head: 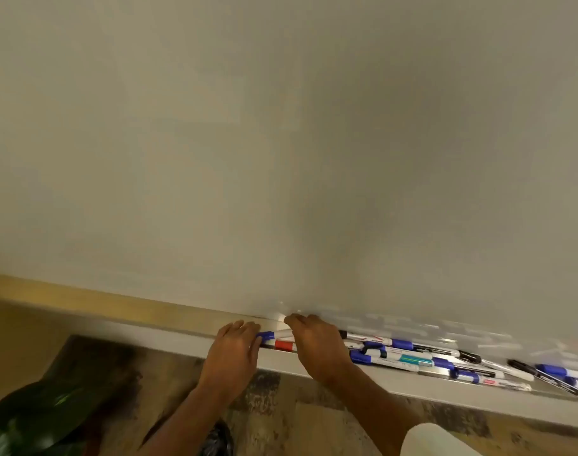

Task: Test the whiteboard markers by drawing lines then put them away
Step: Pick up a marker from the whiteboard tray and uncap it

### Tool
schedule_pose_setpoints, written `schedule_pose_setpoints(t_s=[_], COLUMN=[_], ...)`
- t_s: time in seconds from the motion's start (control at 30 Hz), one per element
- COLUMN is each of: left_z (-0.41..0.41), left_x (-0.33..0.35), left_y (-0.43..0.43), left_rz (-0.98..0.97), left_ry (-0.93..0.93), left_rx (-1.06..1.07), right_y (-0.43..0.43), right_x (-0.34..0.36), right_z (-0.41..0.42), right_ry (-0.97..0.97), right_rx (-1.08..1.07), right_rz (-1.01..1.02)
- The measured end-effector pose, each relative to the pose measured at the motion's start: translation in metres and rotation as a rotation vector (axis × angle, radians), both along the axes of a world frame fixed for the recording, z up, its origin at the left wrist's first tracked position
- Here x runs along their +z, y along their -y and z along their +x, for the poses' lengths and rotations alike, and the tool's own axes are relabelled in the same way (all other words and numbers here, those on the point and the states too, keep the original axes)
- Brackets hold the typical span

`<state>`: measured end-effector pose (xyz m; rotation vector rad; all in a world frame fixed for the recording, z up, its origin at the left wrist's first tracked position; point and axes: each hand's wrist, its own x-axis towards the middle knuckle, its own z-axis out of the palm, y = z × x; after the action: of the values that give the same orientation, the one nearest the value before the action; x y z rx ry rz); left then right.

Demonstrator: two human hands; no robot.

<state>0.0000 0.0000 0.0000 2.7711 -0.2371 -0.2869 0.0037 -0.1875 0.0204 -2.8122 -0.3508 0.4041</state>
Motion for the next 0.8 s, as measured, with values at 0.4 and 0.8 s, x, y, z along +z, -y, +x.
schedule_pose_setpoints(t_s=[0.4, 0.8], left_z=[0.010, 0.012], left_x=[-0.043, -0.038], left_y=[-0.012, -0.012], left_rz=[-0.030, -0.259], left_ry=[0.040, 0.105], left_rx=[-0.025, 0.162], right_y=[-0.013, -0.020], right_x=[-0.045, -0.067], right_z=[0.016, 0.012], right_ry=[-0.017, 0.137], right_rx=[0.042, 0.043], right_rz=[-0.106, -0.066])
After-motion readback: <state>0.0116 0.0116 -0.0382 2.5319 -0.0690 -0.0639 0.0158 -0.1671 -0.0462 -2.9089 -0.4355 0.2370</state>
